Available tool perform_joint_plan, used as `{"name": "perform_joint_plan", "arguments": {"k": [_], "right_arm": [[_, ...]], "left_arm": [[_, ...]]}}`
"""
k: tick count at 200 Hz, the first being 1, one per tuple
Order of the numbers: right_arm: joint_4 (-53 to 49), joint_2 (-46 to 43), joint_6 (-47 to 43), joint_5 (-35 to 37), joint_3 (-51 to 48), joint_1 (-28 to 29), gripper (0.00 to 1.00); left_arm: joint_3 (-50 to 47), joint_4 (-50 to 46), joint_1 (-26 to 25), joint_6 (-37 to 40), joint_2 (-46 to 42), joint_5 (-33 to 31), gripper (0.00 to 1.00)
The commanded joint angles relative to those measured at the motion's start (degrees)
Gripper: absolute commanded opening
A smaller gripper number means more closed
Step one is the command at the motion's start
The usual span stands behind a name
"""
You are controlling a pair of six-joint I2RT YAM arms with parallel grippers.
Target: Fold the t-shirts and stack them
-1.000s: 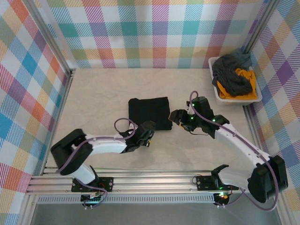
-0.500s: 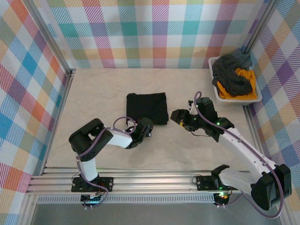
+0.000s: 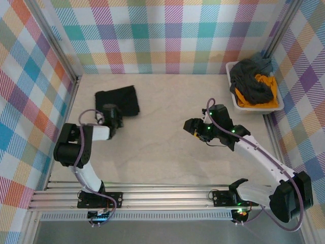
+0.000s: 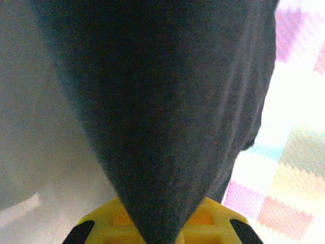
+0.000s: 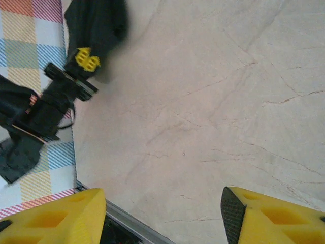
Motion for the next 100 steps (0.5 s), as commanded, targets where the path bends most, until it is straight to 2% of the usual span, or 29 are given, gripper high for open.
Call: {"name": "perform_joint_plan", "arguments": {"k": [1, 20, 35, 100], "right_arm": [[1.7, 1.9, -2.3, -1.7, 2.5, 0.0, 0.62], [2.3, 4.0, -3.0, -2.6, 3.6, -0.1, 0.62], [2.6, 5.3, -3.3, -3.3, 4.4, -0.2, 0.62], [3.1, 7.7, -4.0, -4.8, 5.7, -0.8, 0.62]], "left_arm": [[8.8, -3.6, 8.1, 14.5, 5.8, 12.5, 0.00], [18.1, -9.5, 13.3, 21.3, 12.5, 17.5, 0.00], [23.4, -11.8, 15.3, 23.4, 16.8, 19.4, 0.00], [40.3, -25.5, 18.3, 31.3, 24.9, 18.7, 0.00]]}}
